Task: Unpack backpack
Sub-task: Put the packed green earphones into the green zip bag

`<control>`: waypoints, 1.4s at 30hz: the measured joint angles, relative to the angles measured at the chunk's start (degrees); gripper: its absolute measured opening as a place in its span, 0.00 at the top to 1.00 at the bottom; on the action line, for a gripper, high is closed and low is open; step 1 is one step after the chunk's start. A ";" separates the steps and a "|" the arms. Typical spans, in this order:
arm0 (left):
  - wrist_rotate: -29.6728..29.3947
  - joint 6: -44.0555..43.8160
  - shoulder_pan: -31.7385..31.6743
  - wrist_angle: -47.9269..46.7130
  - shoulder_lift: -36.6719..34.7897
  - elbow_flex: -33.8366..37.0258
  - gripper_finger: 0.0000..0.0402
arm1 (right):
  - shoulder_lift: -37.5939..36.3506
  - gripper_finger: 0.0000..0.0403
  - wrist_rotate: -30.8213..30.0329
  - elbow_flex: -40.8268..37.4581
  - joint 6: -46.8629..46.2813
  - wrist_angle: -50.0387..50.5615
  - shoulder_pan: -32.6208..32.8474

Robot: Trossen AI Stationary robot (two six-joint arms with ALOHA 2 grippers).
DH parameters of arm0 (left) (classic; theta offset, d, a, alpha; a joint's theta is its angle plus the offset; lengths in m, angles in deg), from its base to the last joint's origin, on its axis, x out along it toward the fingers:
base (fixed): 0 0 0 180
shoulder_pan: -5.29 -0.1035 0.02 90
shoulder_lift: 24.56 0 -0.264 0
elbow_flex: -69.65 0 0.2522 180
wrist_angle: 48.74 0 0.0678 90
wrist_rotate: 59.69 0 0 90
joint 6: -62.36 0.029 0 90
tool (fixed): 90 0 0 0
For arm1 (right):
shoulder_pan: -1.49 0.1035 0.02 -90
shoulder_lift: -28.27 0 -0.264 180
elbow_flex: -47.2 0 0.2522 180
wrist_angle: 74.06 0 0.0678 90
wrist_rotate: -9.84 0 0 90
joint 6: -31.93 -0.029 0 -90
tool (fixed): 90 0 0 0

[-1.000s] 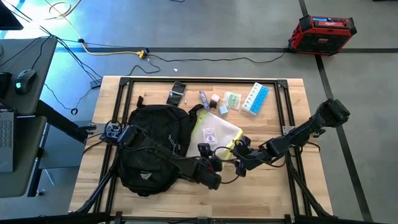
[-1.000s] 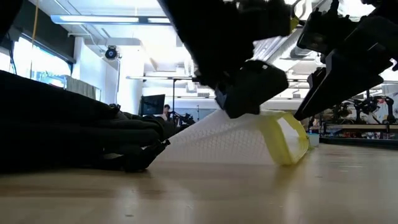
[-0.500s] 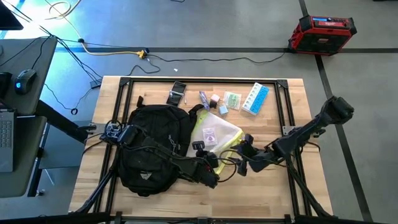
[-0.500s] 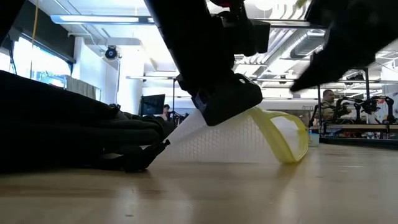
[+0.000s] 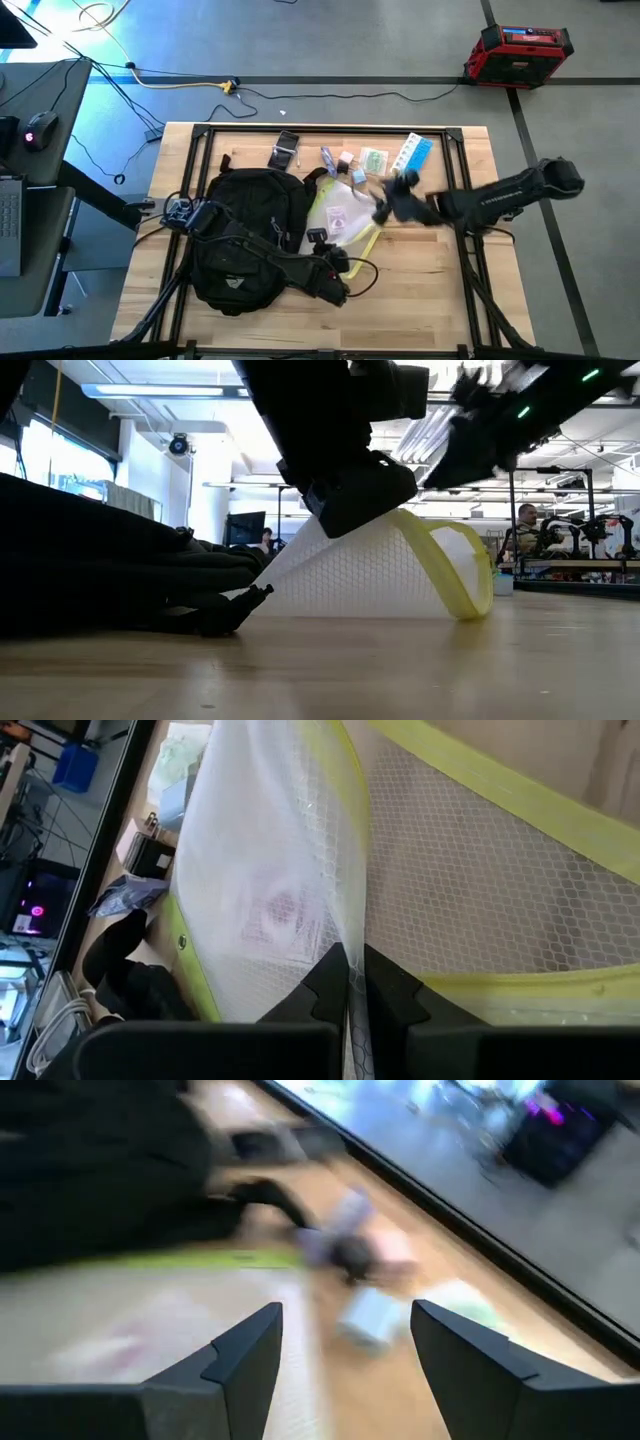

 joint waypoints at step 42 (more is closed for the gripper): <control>0.85 1.50 0.43 3.81 -0.37 0.00 1.00 | 6.60 0.99 21.58 -0.49 7.70 2.63 -19.52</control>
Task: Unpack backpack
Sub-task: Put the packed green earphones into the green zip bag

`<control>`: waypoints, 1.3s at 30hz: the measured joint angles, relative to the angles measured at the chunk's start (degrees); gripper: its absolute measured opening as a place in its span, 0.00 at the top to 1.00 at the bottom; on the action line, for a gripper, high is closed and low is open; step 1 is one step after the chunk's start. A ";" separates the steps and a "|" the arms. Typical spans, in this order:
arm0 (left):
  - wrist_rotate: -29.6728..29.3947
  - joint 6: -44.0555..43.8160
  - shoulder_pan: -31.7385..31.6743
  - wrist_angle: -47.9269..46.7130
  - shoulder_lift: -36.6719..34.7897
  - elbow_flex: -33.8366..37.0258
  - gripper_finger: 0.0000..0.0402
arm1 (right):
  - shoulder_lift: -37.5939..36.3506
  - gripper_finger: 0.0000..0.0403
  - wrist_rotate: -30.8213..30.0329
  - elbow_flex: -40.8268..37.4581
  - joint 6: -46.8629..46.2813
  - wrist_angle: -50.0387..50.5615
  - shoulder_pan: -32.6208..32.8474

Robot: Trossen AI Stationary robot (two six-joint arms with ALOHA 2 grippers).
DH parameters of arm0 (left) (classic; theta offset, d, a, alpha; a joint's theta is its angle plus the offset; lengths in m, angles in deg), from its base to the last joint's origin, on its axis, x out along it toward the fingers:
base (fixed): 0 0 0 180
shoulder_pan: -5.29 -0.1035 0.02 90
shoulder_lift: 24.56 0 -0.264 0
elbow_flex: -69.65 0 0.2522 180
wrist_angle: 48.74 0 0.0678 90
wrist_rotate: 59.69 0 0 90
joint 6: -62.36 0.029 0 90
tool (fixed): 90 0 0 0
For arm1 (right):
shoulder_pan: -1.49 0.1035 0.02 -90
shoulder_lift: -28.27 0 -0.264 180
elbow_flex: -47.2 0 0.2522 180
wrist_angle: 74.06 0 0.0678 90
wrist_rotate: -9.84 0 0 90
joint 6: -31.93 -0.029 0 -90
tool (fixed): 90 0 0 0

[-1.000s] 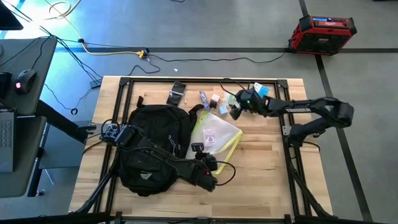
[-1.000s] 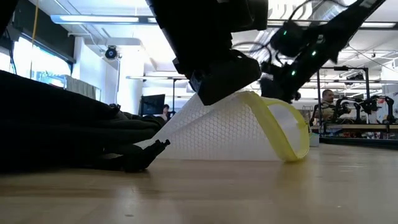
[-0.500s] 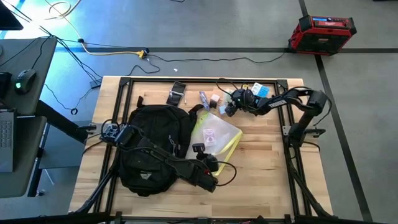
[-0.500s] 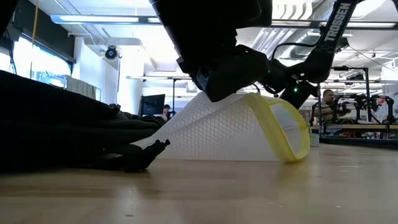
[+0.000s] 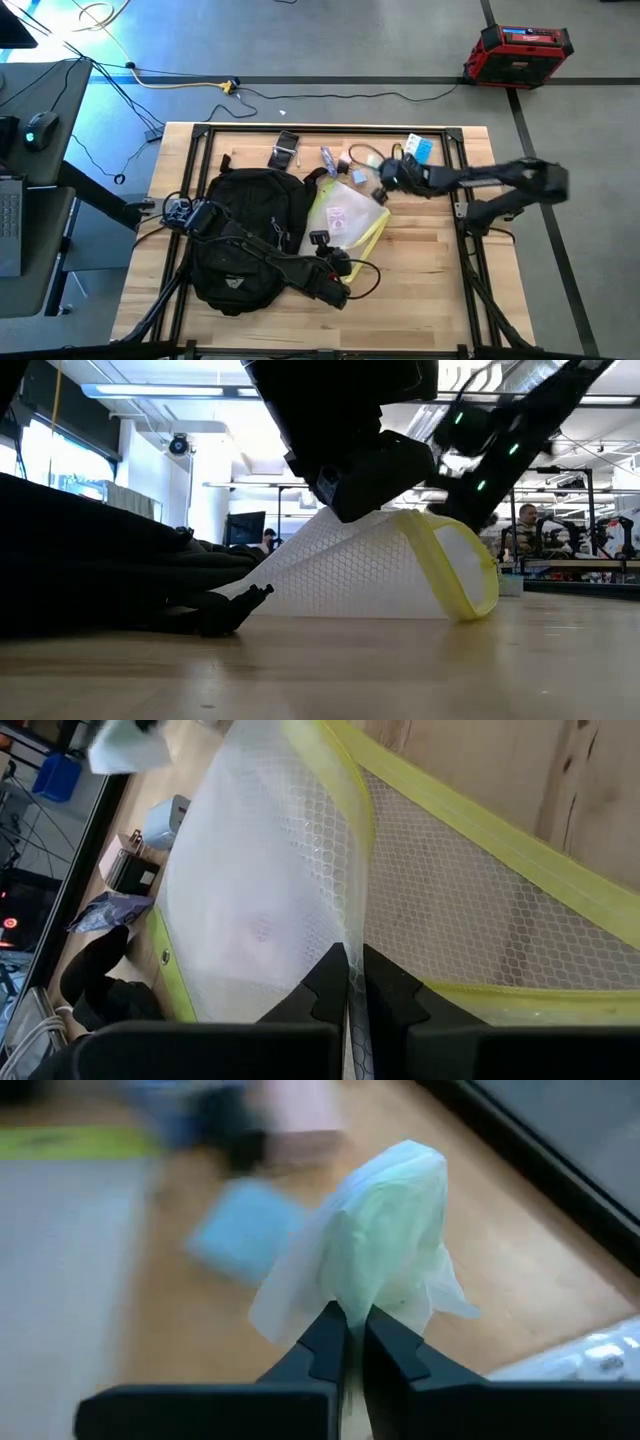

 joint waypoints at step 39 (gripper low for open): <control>-9.60 3.63 4.11 -0.04 -0.04 -3.65 1.00 | 24.91 1.00 -6.39 8.70 -28.84 -8.31 36.95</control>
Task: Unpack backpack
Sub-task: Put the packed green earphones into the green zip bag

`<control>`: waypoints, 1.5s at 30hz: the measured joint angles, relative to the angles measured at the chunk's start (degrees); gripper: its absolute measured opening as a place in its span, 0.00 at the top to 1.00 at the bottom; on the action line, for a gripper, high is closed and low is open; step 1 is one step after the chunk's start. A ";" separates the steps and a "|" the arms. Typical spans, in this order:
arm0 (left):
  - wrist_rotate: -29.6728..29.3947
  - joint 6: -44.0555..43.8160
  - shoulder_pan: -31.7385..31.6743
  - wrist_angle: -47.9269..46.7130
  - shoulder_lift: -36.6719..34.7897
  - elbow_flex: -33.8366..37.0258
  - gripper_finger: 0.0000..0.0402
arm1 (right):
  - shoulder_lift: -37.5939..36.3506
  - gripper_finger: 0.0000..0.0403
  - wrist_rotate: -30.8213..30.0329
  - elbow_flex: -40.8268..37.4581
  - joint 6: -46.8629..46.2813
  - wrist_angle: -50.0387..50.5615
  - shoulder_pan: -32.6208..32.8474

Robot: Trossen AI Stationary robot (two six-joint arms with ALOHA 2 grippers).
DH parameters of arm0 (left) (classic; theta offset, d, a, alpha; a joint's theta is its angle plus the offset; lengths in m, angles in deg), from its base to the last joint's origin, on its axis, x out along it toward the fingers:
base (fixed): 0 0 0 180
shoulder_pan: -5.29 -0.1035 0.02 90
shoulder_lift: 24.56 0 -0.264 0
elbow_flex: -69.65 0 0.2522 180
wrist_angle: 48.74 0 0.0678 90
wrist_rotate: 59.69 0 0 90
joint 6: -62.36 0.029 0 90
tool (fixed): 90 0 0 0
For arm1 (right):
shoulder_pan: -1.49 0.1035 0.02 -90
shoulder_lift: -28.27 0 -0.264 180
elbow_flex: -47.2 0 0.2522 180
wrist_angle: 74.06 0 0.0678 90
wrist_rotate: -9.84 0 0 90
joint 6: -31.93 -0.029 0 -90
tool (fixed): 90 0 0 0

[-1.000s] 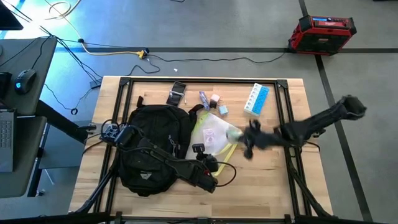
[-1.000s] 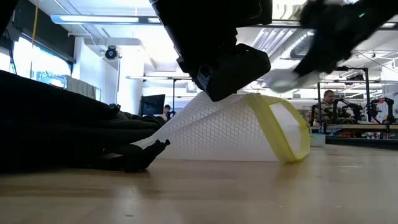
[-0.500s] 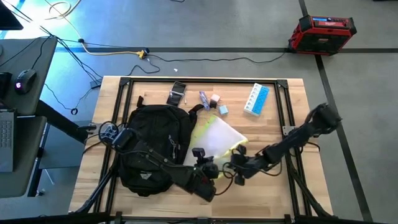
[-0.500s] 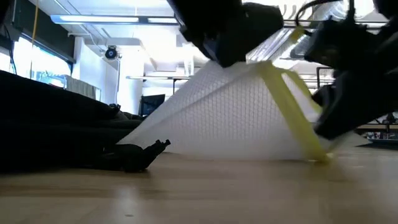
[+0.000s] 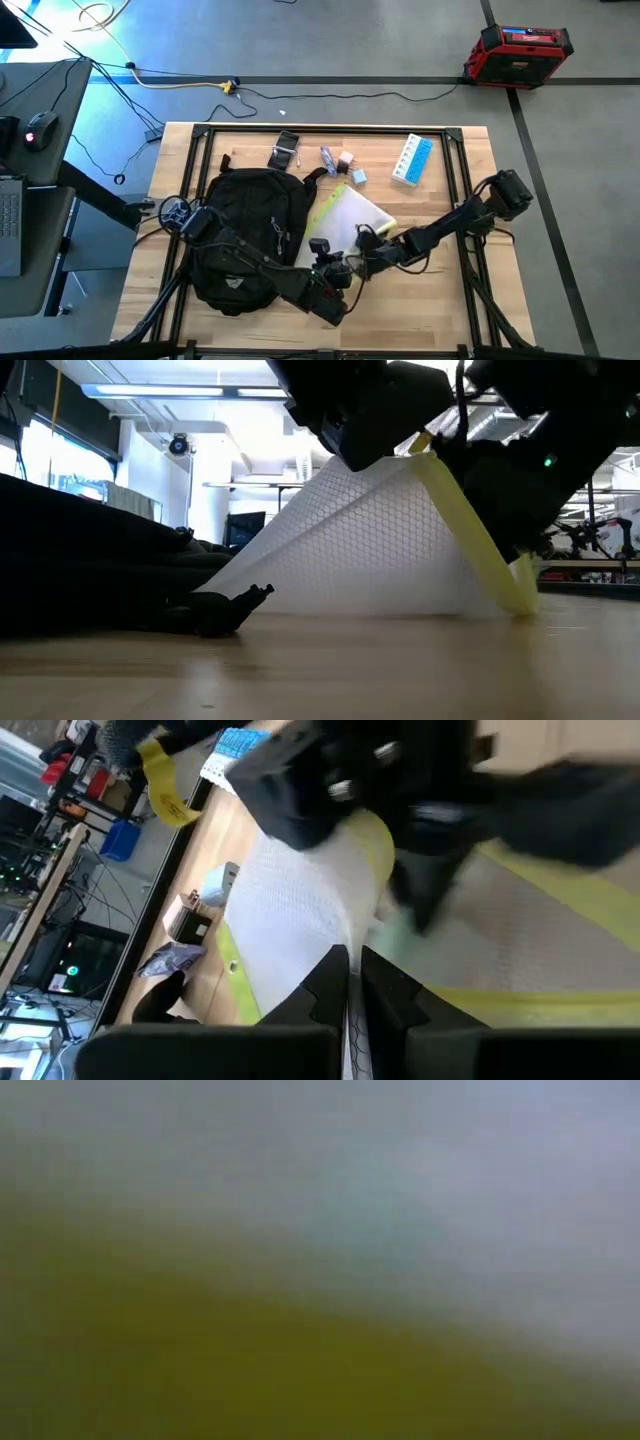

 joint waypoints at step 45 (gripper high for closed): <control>1.53 0.35 0.00 1.33 0.02 0.00 1.00 | -1.83 0.48 -2.91 -0.16 18.66 -1.44 1.16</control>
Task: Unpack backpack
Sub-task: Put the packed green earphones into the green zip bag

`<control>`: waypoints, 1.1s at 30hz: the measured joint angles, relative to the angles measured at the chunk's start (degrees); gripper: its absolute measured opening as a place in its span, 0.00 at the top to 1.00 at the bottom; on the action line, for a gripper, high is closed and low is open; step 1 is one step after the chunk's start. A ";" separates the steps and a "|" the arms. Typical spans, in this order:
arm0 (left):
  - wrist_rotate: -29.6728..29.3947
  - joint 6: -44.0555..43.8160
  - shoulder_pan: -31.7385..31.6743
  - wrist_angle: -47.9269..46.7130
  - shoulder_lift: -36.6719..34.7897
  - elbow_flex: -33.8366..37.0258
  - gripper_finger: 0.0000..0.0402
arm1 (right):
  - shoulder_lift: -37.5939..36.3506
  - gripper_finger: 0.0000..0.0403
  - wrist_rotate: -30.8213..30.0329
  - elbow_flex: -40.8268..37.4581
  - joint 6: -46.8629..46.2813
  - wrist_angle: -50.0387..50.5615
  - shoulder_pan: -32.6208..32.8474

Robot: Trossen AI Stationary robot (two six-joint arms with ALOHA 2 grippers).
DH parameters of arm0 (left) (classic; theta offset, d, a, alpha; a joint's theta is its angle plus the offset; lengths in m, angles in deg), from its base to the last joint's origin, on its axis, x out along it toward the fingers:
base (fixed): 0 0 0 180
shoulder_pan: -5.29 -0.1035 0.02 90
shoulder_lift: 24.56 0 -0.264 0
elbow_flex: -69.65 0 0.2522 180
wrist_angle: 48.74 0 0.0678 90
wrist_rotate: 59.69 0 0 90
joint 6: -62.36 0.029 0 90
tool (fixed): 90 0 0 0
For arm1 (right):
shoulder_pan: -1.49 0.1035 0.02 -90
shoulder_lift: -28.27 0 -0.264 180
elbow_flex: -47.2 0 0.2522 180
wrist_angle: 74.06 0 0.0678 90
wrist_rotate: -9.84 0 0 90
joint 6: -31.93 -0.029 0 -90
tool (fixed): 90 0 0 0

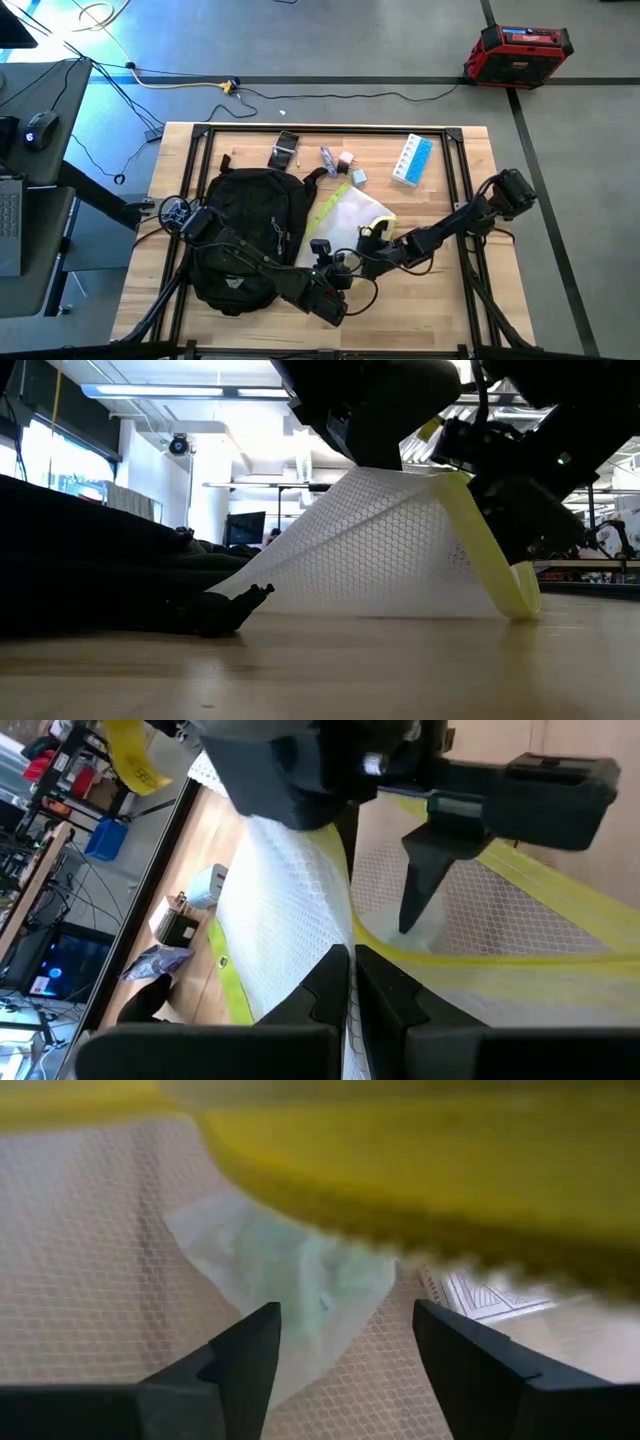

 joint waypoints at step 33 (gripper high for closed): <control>0.74 0.02 0.02 -0.48 0.04 0.00 1.00 | 0.94 0.56 0.36 -0.04 3.92 1.58 -1.65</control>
